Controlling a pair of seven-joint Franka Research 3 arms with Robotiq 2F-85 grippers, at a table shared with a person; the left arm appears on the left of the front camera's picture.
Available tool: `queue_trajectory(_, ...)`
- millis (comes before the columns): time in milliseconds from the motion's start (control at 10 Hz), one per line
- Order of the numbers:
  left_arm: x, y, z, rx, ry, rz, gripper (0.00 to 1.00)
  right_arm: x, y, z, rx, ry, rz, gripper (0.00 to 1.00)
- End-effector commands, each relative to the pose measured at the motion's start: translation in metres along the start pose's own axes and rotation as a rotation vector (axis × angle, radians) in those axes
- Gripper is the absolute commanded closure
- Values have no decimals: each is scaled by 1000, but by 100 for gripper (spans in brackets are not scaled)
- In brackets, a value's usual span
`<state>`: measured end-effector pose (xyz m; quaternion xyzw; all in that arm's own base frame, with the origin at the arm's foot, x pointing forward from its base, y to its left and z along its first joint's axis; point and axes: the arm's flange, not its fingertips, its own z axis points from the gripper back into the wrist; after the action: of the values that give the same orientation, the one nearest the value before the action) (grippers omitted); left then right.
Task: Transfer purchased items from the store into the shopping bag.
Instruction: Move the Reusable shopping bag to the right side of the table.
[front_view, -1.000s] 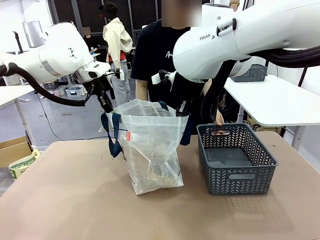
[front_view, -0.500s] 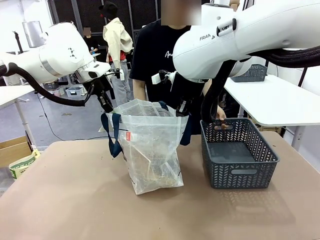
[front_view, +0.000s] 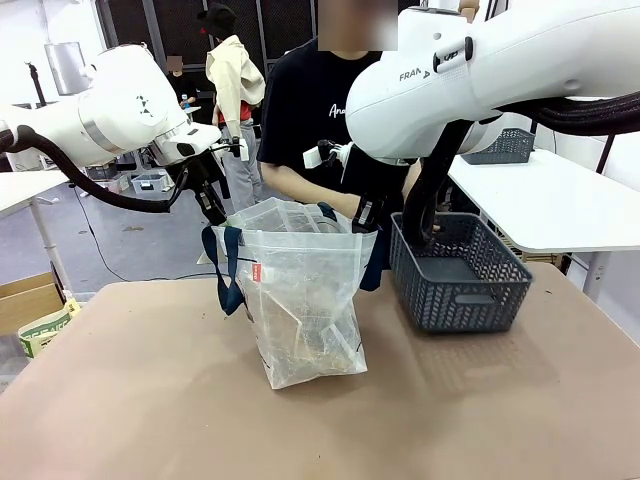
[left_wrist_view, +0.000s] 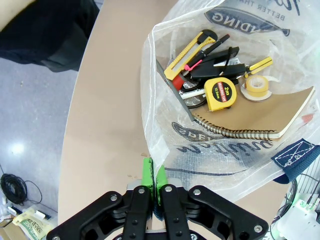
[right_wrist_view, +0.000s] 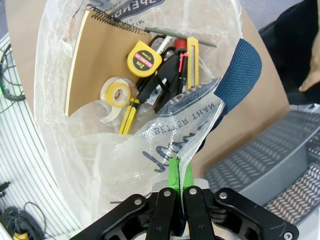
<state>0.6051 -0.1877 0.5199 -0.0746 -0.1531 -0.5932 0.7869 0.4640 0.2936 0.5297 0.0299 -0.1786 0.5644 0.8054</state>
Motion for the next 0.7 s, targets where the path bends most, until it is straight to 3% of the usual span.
queue_trajectory(0, -1, 1, 0, 0, 1, 1, 100, -2, -1, 0, -1, 5, 1, 100)
queue_trajectory(600, -1, 1, 0, 0, 1, 1, 100, -2, -1, 0, -1, 5, 1, 100)
